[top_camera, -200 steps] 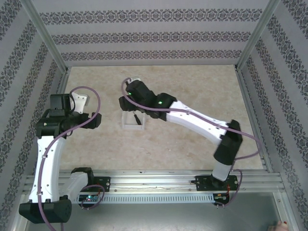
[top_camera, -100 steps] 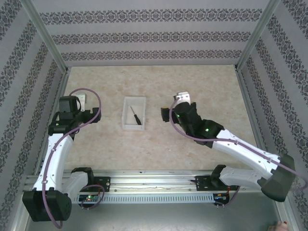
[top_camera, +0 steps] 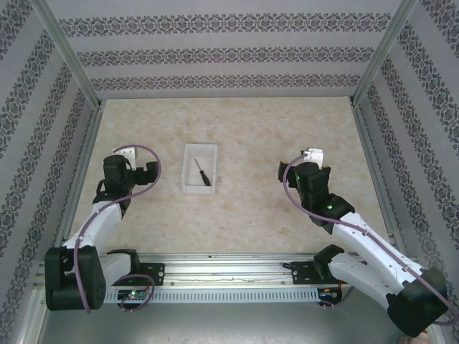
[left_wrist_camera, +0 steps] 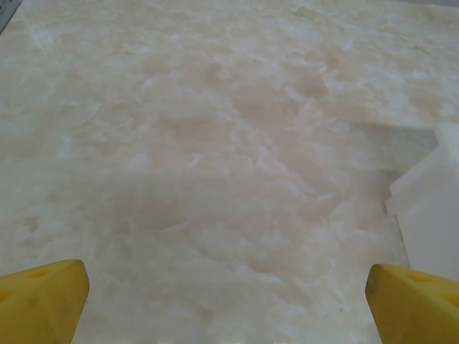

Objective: Put the screwdriver in the bin

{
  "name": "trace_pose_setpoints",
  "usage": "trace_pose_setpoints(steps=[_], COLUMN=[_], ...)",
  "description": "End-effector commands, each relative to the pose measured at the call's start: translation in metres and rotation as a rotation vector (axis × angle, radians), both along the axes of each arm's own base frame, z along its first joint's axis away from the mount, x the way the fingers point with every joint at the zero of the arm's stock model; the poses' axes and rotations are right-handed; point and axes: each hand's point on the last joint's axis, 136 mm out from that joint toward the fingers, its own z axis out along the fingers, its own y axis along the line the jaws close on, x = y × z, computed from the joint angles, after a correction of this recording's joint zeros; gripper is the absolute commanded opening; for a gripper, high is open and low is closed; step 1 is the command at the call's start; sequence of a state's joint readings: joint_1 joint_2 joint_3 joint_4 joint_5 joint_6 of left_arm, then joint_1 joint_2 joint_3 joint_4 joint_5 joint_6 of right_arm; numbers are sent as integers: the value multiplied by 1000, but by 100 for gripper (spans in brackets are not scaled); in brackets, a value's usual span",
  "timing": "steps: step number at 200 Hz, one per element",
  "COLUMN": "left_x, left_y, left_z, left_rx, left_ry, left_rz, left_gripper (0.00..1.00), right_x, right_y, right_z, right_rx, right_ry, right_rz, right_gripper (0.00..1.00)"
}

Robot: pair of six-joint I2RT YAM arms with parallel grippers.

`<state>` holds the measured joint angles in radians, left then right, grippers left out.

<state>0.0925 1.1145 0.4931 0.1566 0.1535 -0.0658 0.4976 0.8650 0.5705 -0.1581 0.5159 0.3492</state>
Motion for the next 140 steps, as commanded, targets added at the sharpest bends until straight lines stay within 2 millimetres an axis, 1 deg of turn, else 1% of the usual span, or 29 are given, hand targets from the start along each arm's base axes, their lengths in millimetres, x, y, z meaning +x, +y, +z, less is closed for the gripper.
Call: trace_pose_setpoints(steps=[1, 11, 25, 35, 42, 44, 57, 67, 84, 95, 107, 115, 130, 140], left_x=[22, 22, 21, 19, 18, 18, 19, 21, 25, 26, 23, 24, 29, 29], left_y=[-7, -8, -9, -10, -10, -10, -9, -6, -5, -6, -12, -12, -4, -6], left_z=[23, 15, 10, 7, 4, 2, -3, -7, -21, -23, -26, -27, -26, -28], left_rx=[-15, -4, 17, 29, 33, 34, 44, 41, 40, 38, 40, 39, 36, 34], left_ry=[-193, -213, -276, -317, -338, -341, -371, -385, -384, -411, -379, -366, -372, -354], left_rz=[-32, -45, -58, -64, -64, -64, -59, -45, -42, -46, -80, -80, -33, -48], left_gripper=[99, 99, 99, 99, 99, 99, 99, 99, 99, 99, 99, 99, 99, 99], right_x=[10, 12, 16, 19, 22, 21, 21, 23, 29, 33, 40, 46, 59, 69], right_y=[-15, -24, -31, -37, -40, -43, -52, -55, -62, -72, -84, -92, -93, -91], right_z=[9, 10, 10, 6, 6, -3, -18, -30, -38, -43, -51, -53, -53, -57], right_rx=[-20, -40, -83, -137, -167, -188, -223, -213, -202, -179, -122, -90, -87, -95], right_ry=[-115, -162, -218, -229, -237, -220, -191, -182, -210, -218, -216, -226, -233, -221], right_rz=[-33, -51, -56, -62, -73, -76, -102, -94, -96, -111, -133, -156, -134, -115], right_gripper=[98, 98, 98, 98, 98, 98, 98, 98, 98, 98, 98, 98, 98, 98])
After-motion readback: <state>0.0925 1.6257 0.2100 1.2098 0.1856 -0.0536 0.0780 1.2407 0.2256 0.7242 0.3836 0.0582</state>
